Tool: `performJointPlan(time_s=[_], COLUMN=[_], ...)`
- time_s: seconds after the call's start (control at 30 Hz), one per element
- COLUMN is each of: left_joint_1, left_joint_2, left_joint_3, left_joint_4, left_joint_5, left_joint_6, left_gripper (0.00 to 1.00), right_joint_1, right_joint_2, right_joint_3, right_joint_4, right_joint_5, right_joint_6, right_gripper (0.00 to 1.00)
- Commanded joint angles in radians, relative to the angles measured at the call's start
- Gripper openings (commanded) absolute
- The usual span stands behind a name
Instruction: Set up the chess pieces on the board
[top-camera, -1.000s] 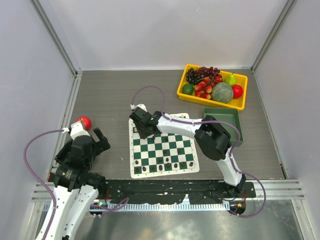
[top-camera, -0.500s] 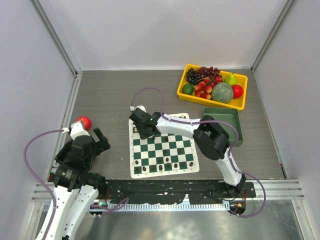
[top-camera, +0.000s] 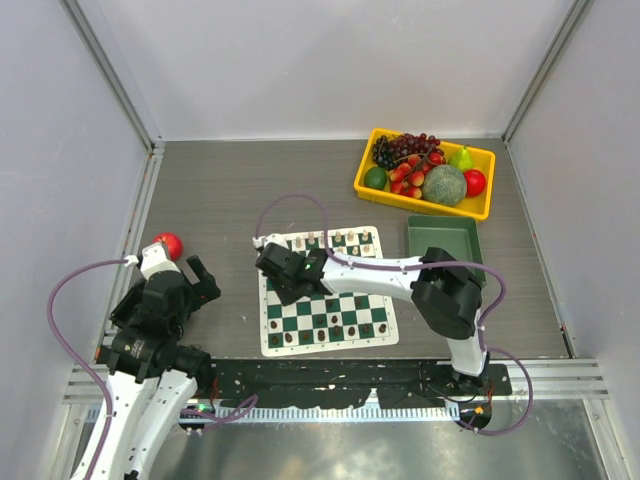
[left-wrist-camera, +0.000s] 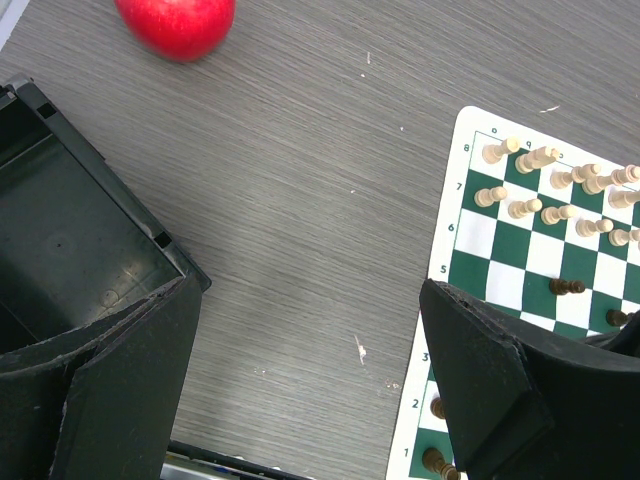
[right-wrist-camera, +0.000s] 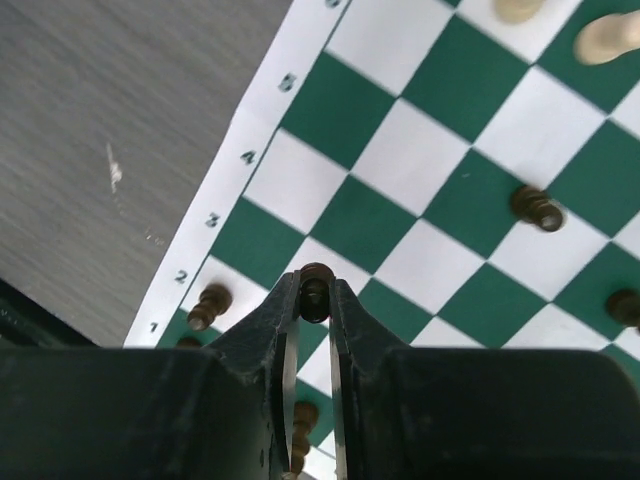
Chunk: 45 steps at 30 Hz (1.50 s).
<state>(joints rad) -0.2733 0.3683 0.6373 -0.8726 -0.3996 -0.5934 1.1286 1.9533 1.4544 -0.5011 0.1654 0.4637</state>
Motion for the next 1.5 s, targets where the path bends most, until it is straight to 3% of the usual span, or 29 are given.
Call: performJointPlan(time_s=[0.0,1.47], left_joint_1=[0.005,0.005], left_joint_2=[0.000,-0.005], left_joint_3=[-0.002,-0.002], left_joint_4=[0.024,0.024], left_joint_5=[-0.004,0.001], left_joint_6=[0.003,0.003], left_gripper=[0.99,0.99], right_joint_1=[0.051,0.115], right_joint_2=[-0.037,0.035], right_joint_3=[-0.014,-0.029], right_joint_4=[0.018,-0.057], right_joint_5=[0.009,-0.013], right_joint_6=[0.033,0.069], right_gripper=[0.14,0.18])
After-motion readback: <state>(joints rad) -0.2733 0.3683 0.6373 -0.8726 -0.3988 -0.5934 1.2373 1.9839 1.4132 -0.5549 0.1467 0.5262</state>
